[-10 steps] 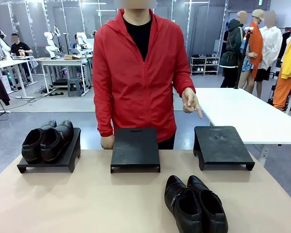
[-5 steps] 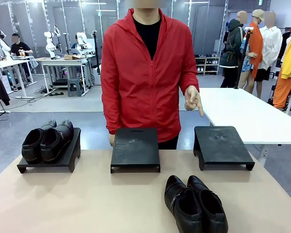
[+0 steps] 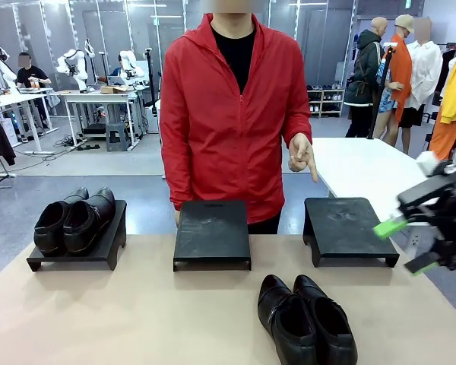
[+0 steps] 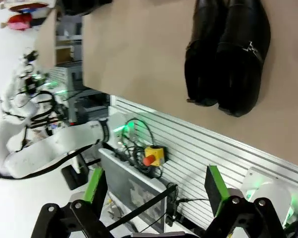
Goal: Place the shoes on the stand as instructed by the person.
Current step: Pick up another pair of Shoes and place it on the Shoes Stand indicated by the person.
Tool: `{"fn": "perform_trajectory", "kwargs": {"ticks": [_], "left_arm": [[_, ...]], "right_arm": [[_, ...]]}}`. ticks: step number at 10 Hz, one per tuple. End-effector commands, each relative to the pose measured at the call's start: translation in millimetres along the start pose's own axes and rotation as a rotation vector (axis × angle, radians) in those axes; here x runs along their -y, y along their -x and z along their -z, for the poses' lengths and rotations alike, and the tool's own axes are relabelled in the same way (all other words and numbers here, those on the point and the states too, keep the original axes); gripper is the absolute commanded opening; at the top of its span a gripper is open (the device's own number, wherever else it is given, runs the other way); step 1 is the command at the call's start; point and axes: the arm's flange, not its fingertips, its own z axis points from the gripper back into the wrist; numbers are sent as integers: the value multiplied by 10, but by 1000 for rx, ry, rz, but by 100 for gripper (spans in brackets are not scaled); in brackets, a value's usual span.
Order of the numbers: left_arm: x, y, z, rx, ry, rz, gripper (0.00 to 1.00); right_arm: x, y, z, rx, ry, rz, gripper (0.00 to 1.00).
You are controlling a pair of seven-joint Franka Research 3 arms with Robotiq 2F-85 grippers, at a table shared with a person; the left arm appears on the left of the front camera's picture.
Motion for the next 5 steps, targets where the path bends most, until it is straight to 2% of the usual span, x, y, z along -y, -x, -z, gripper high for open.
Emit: {"fn": "perform_trajectory", "kwargs": {"ticks": [1, 3, 5], "left_arm": [[21, 27, -10, -3, 16, 19, 100], [21, 27, -10, -3, 16, 19, 100], [21, 27, -10, -3, 16, 19, 100]], "right_arm": [[-41, -164, 308, 5, 109, 39, 100], [-119, -254, 788, 47, 268, 55, 100], [-148, -352, 1137, 49, 354, 49, 100]]}}
